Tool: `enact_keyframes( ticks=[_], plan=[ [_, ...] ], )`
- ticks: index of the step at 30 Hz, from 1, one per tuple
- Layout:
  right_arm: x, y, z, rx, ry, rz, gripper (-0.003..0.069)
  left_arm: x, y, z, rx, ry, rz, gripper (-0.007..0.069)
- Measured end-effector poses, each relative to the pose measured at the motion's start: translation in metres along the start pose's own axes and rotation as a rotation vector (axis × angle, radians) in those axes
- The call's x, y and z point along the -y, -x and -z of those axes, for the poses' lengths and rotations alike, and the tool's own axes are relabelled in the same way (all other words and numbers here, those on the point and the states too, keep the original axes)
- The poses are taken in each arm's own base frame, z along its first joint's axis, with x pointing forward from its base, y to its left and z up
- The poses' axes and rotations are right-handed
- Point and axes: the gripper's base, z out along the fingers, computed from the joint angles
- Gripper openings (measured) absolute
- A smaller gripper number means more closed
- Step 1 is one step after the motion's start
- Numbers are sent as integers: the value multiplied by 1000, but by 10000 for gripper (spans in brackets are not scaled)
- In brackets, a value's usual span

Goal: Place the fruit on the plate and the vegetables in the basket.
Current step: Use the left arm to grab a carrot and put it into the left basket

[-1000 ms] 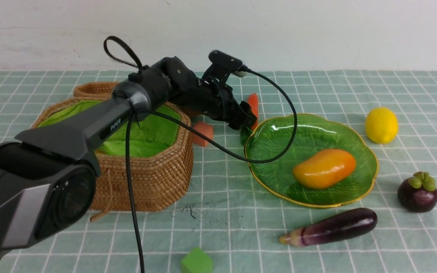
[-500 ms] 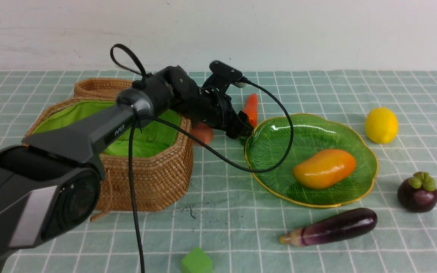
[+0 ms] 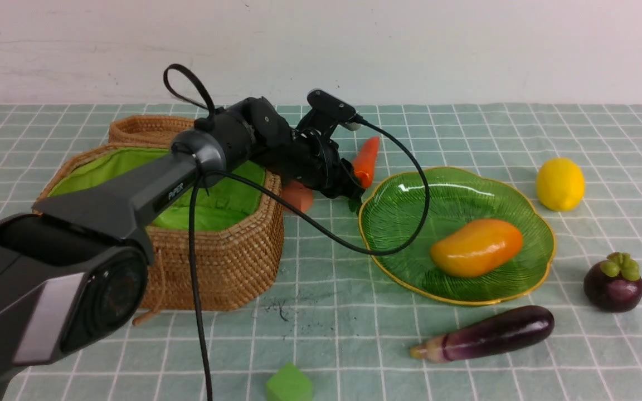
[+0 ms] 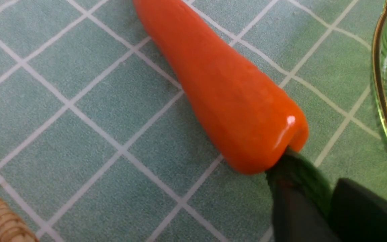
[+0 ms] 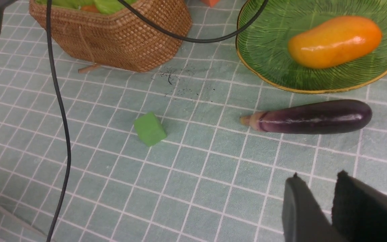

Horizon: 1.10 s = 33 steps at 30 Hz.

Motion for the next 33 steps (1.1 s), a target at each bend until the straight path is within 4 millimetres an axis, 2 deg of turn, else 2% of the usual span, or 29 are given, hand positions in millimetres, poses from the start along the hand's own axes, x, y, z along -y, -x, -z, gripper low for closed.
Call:
enact_keyframes(
  ticks=[2, 4, 11, 18, 21, 29, 33],
  plan=[
    [0, 0, 0, 0, 0, 0, 165, -1, -1, 0, -9, 9, -18, 17],
    [0, 0, 0, 0, 0, 0, 168, -2, -1, 0, -17, 20, -36, -13],
    [0, 0, 0, 0, 0, 0, 171, -4, 2, 3, -6, 45, -51, -13],
    [0, 0, 0, 0, 0, 5, 171, -3, 35, 38, 72, 76, -62, -13],
    [0, 0, 0, 0, -1, 17, 171, -2, 43, 47, 91, 82, -68, -13],
    [0, 0, 0, 0, -1, 20, 171, 0, 42, 49, 60, 60, -77, -13],
    [0, 0, 0, 0, -1, 24, 172, 3, 41, 57, -5, 37, -120, -13]
  ],
)
